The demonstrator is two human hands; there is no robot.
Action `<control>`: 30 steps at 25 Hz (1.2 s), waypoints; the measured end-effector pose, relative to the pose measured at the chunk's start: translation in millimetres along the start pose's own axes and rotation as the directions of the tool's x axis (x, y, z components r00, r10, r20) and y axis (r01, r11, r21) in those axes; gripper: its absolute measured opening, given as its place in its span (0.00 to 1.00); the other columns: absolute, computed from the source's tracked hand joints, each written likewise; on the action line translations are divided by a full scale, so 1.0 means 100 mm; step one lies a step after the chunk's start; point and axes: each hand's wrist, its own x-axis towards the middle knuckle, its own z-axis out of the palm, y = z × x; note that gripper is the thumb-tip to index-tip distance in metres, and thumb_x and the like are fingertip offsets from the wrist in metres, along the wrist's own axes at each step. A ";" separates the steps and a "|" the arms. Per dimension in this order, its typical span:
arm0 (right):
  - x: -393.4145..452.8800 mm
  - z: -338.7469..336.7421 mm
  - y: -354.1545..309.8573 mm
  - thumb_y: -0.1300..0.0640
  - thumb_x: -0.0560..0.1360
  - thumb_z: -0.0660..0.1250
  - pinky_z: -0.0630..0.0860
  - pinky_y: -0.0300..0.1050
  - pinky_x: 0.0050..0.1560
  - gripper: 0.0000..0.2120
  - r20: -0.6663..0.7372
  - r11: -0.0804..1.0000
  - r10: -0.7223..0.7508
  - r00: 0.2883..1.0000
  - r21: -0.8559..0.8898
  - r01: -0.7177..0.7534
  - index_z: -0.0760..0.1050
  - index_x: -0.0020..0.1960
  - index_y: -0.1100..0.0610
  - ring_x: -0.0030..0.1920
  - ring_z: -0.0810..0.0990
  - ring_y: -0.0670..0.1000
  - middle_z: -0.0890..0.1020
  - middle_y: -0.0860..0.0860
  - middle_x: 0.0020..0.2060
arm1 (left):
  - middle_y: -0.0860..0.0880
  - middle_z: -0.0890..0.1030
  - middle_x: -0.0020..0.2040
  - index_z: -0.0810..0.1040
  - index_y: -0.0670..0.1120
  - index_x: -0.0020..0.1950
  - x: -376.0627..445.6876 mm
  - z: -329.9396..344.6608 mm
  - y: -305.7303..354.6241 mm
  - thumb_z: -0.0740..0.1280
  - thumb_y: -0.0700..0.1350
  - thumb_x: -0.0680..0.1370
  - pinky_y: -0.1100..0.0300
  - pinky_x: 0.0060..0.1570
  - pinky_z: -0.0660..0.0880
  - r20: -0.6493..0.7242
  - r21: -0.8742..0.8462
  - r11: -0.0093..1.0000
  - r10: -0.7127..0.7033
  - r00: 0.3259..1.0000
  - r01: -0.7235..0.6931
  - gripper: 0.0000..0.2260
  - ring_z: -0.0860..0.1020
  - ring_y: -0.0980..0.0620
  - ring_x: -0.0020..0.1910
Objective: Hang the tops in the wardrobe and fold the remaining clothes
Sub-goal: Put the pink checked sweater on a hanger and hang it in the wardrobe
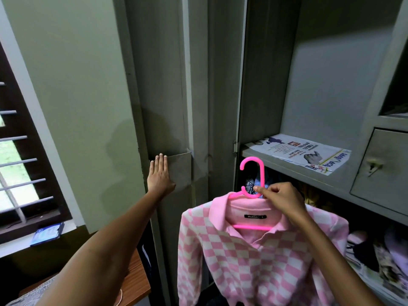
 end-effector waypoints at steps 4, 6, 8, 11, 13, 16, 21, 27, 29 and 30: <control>-0.01 -0.01 0.03 0.41 0.69 0.71 0.58 0.43 0.31 0.27 0.000 1.000 0.016 1.000 0.017 -0.016 0.64 0.23 0.56 0.24 0.63 0.49 0.63 0.48 0.19 | 0.41 0.38 0.77 0.37 0.39 0.76 -0.03 0.06 0.01 0.61 0.56 0.75 0.52 0.73 0.36 -0.005 0.008 1.000 0.011 1.000 -0.011 0.42 0.38 0.45 0.76; -0.02 -0.01 0.05 0.41 0.69 0.71 0.57 0.43 0.31 0.27 -0.003 0.999 0.024 1.000 0.040 -0.024 0.63 0.23 0.56 0.24 0.62 0.49 0.62 0.48 0.19 | 0.40 0.38 0.76 0.37 0.39 0.76 -0.03 0.06 0.02 0.61 0.56 0.75 0.52 0.74 0.37 0.003 0.006 1.000 0.020 1.000 -0.020 0.42 0.38 0.44 0.76; -0.04 -0.02 0.05 0.42 0.69 0.71 0.56 0.43 0.31 0.28 -0.007 0.999 0.029 1.000 0.045 -0.029 0.62 0.23 0.56 0.25 0.62 0.49 0.61 0.47 0.18 | 0.40 0.38 0.76 0.37 0.39 0.76 -0.03 0.05 0.05 0.61 0.55 0.75 0.52 0.73 0.37 -0.002 -0.008 1.000 0.026 1.000 -0.026 0.42 0.38 0.44 0.76; -0.06 -0.03 0.06 0.41 0.69 0.71 0.56 0.43 0.31 0.28 -0.020 0.998 0.044 0.999 0.041 -0.043 0.62 0.22 0.56 0.25 0.61 0.49 0.61 0.48 0.19 | 0.40 0.38 0.76 0.37 0.39 0.76 -0.04 0.02 0.05 0.61 0.55 0.75 0.52 0.73 0.37 -0.002 -0.022 0.999 0.036 0.999 -0.036 0.42 0.38 0.44 0.76; -0.07 -0.04 0.06 0.41 0.69 0.71 0.57 0.43 0.31 0.28 -0.024 0.998 0.055 0.998 0.036 -0.054 0.62 0.22 0.56 0.25 0.62 0.49 0.62 0.49 0.19 | 0.40 0.37 0.76 0.37 0.39 0.76 -0.08 -0.02 0.07 0.61 0.55 0.76 0.51 0.74 0.37 0.011 -0.018 0.999 0.048 0.999 -0.048 0.42 0.38 0.44 0.76; -0.08 -0.09 0.07 0.41 0.69 0.71 0.57 0.42 0.30 0.28 -0.028 0.997 0.073 0.997 0.043 -0.071 0.62 0.22 0.56 0.25 0.62 0.49 0.63 0.49 0.20 | 0.40 0.43 0.77 0.45 0.38 0.77 -0.11 -0.22 0.35 0.59 0.54 0.79 0.49 0.74 0.40 -0.031 -0.160 0.979 0.123 0.992 -0.127 0.36 0.41 0.44 0.76; -0.08 -0.33 0.10 0.40 0.69 0.70 0.54 0.43 0.28 0.26 -0.105 0.991 0.136 0.985 0.005 -0.137 0.64 0.24 0.56 0.24 0.60 0.48 0.61 0.49 0.20 | 0.43 0.80 0.57 0.78 0.40 0.59 -0.36 -0.99 1.21 0.65 0.47 0.79 0.60 0.58 0.70 -0.071 -0.856 0.341 0.667 0.742 -0.389 0.13 0.77 0.53 0.55; -0.07 -0.72 0.41 0.38 0.66 0.71 0.56 0.44 0.33 0.23 -0.164 0.973 0.226 0.960 0.090 -0.214 0.71 0.27 0.54 0.27 0.62 0.50 0.64 0.50 0.22 | 0.50 0.78 0.38 0.78 0.37 0.52 -0.64 -0.99 2.07 0.70 0.45 0.74 0.62 0.39 0.69 -0.256 -0.842 0.116 0.775 0.579 -0.527 0.13 0.71 0.66 0.35; -0.11 -0.87 0.48 0.40 0.67 0.72 0.54 0.44 0.33 0.25 -0.173 0.970 0.227 0.958 0.130 -0.206 0.66 0.24 0.54 0.26 0.59 0.49 0.61 0.48 0.21 | 0.52 0.77 0.37 0.80 0.37 0.53 -0.69 -1.01 2.29 0.68 0.40 0.76 0.67 0.36 0.66 -0.359 -0.852 0.013 0.714 0.601 -0.524 0.09 0.69 0.68 0.32; -0.12 -0.97 0.50 0.42 0.68 0.72 0.53 0.45 0.33 0.25 -0.159 0.970 0.216 0.963 0.143 -0.194 0.65 0.23 0.54 0.27 0.59 0.48 0.60 0.47 0.21 | 0.49 0.80 0.39 0.81 0.38 0.54 -0.70 -1.03 2.37 0.69 0.41 0.76 0.64 0.37 0.67 -0.404 -0.841 -0.015 0.683 0.608 -0.541 0.10 0.69 0.66 0.33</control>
